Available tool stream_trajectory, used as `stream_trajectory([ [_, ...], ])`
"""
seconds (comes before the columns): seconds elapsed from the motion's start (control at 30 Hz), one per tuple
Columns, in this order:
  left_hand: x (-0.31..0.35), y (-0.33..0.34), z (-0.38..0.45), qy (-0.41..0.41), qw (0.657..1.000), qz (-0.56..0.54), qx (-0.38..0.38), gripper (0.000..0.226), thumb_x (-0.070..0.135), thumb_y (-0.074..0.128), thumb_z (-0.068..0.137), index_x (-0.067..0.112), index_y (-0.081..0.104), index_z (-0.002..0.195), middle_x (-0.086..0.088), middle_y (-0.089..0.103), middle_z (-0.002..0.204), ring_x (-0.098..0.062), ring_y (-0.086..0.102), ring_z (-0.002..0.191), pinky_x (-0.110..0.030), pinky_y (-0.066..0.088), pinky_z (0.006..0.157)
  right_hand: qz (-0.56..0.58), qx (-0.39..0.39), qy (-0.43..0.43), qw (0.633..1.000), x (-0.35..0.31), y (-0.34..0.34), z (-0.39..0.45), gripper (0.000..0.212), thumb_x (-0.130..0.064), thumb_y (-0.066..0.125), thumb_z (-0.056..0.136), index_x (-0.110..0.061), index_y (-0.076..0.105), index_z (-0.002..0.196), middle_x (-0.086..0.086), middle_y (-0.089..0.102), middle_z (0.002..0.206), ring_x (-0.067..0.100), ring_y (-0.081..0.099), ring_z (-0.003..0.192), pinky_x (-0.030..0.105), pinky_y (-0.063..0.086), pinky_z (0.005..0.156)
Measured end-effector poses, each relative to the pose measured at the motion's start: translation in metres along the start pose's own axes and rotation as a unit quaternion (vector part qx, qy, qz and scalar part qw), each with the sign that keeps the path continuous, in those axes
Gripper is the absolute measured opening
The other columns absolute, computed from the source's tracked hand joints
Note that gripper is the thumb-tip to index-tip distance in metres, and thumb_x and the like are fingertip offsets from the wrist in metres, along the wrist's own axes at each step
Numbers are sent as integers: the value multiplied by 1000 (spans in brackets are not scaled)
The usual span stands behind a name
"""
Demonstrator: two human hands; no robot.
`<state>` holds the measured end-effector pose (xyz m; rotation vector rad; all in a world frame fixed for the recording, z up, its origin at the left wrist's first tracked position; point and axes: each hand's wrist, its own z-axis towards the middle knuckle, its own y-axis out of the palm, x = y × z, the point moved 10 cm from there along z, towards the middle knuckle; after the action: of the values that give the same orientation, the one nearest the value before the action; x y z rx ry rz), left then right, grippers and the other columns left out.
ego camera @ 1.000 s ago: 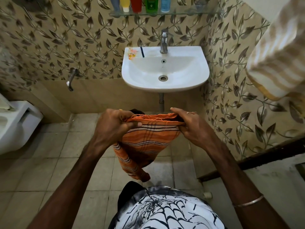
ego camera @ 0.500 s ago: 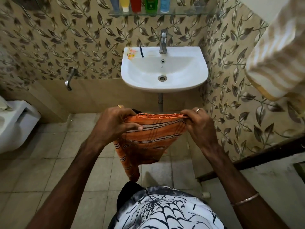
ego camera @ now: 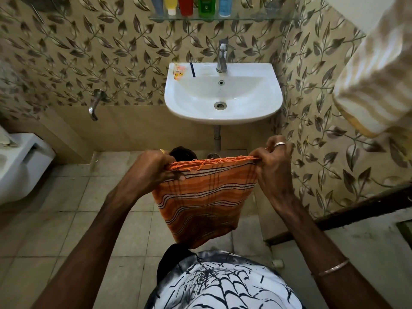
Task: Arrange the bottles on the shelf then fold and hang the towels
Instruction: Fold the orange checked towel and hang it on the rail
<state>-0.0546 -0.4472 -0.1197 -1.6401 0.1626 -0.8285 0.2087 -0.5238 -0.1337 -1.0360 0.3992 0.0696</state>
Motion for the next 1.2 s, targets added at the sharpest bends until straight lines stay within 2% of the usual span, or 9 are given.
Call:
stream_trajectory([
  [0.13, -10, -1, -1, -19, 1000, 0, -3, 19, 32, 81, 78, 15, 75, 86, 6, 64, 73, -1, 57, 64, -14, 37, 52, -41, -18, -14, 999, 1, -4, 4, 17, -13, 79, 75, -20, 76, 90, 8, 58, 131, 31, 42, 127, 58, 45, 92],
  [0.23, -22, -7, -4, -44, 999, -20, -7, 16, 26, 82, 77, 17, 77, 88, 10, 63, 72, 1, 59, 66, -17, 45, 53, 7, -70, -30, 997, 6, 0, 9, 21, -11, 74, 83, -25, 70, 98, 1, 71, 105, 25, 66, 100, 40, 53, 82],
  [0.33, -38, -13, -7, -64, 996, -64, -6, 14, 19, 81, 78, 23, 76, 90, 8, 70, 79, -7, 68, 74, -35, 61, 66, 105, -117, 14, 987, 23, 3, 14, 23, -17, 75, 86, -33, 70, 102, -9, 76, 90, 12, 71, 79, 32, 59, 68],
  [0.47, -56, -16, -10, -73, 987, -138, 35, 25, 14, 78, 80, 39, 72, 82, 12, 74, 80, -5, 70, 75, -34, 60, 70, 191, -140, 40, 971, 32, -1, 22, 26, -6, 79, 81, -22, 79, 101, -10, 76, 88, -4, 68, 79, 6, 51, 72],
  [0.63, -80, -18, -10, -109, 940, -289, 144, 18, 11, 79, 79, 28, 77, 84, 10, 77, 80, -7, 71, 76, -32, 56, 74, 228, -113, 81, 964, 45, -4, 30, 21, -3, 74, 84, -19, 76, 97, -8, 72, 95, 3, 66, 90, 13, 50, 77],
  [0.73, -80, -20, -5, -108, 908, -361, 183, 14, 2, 73, 82, 9, 74, 93, -1, 75, 85, -13, 70, 81, -32, 57, 78, 305, -121, 136, 935, 51, 5, 33, 16, -8, 69, 91, -20, 68, 100, -8, 68, 98, 3, 63, 92, 21, 52, 80],
  [0.83, -81, -24, 2, -106, 884, -411, 195, 11, 2, 69, 87, 11, 71, 90, 5, 74, 81, -8, 68, 78, -22, 57, 74, 389, -150, 178, 891, 48, 14, 36, 13, -13, 65, 95, -17, 63, 107, 1, 69, 100, 13, 66, 90, 29, 56, 73],
  [1.0, -93, -33, 6, -130, 855, -455, 213, 9, 7, 67, 90, 15, 69, 90, 4, 74, 82, -10, 69, 79, -23, 58, 71, 454, -330, 231, 795, 47, 31, 26, 28, -19, 64, 95, -3, 68, 117, 19, 73, 106, 30, 68, 91, 38, 52, 74],
  [1.2, -80, -28, 16, -117, 877, -418, 206, 12, 7, 68, 89, 18, 71, 89, 6, 75, 81, -7, 69, 78, -21, 58, 72, 401, -143, 184, 886, 46, 5, 57, 10, -17, 62, 98, -15, 70, 103, 3, 72, 98, 13, 68, 88, 29, 53, 79],
])
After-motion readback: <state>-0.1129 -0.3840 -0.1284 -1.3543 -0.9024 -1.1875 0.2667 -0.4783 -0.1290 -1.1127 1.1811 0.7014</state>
